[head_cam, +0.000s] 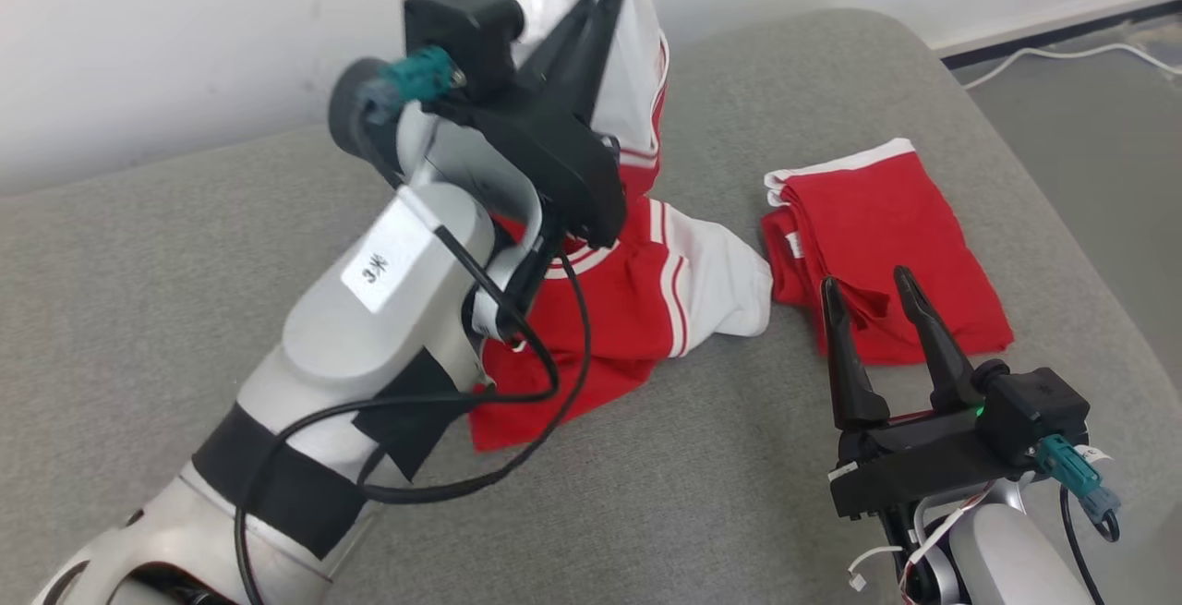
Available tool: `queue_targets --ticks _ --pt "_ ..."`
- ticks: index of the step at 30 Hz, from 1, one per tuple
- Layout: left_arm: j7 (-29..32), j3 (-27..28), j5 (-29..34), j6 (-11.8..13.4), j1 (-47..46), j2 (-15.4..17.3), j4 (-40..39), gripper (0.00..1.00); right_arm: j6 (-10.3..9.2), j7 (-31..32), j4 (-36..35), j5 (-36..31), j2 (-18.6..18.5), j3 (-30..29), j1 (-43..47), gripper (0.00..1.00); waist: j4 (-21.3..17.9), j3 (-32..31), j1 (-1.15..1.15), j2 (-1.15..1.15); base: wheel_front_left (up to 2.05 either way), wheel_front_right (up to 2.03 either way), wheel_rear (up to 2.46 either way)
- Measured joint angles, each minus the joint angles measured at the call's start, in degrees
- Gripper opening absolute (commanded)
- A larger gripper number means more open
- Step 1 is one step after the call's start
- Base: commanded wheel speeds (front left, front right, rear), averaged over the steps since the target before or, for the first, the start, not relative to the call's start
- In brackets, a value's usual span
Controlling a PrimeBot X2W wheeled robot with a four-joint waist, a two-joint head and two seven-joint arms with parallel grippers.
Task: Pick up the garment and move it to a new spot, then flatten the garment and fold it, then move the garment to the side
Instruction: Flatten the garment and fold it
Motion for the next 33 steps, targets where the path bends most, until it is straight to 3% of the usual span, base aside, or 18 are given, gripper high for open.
queue_targets --ticks 1,2,9,15,22,25,33 --pt "0.0 -0.9 -0.4 0.0 0.2 0.0 0.2 0.82 0.00 0.0 0.0 0.0 0.0 0.0 -0.1 1.00 -0.4 0.1 0.00 0.00 0.00 0.00 0.00" --pt "0.1 -1.9 -1.1 0.3 0.2 0.1 0.3 1.00 0.00 0.0 0.0 0.0 0.1 -0.1 -0.1 1.00 -0.8 0.3 0.00 0.00 0.00 0.00 0.00" --pt "2.3 -7.2 -7.4 0.4 0.6 0.1 0.8 1.00 -0.29 0.0 0.1 0.0 -0.2 -2.4 0.1 1.00 -1.7 1.8 0.00 0.00 0.00 0.00 0.00" --pt "2.8 -10.0 -13.2 0.4 0.6 0.2 -0.9 1.00 -0.54 -0.1 0.1 0.1 -0.6 -3.4 0.1 1.00 -0.3 1.9 0.00 0.00 0.00 0.00 0.00" --pt "-3.3 -5.3 -12.6 0.9 0.6 0.4 0.9 1.00 -0.79 -0.1 0.2 0.1 -1.0 -4.3 0.6 1.00 2.9 0.9 0.00 0.00 0.00 0.00 0.00" --pt "-6.6 -4.0 -10.9 1.1 1.5 3.4 -0.7 1.00 -1.05 -0.1 0.5 0.1 -1.1 -4.8 1.3 1.00 4.1 -0.1 0.00 0.00 0.00 0.00 0.00" --pt "-7.8 -0.9 -5.6 2.0 13.3 14.3 -10.1 1.00 -1.10 -0.5 0.4 0.1 -1.1 -5.0 3.9 1.00 7.1 -3.9 0.00 0.00 0.00 0.00 0.00"
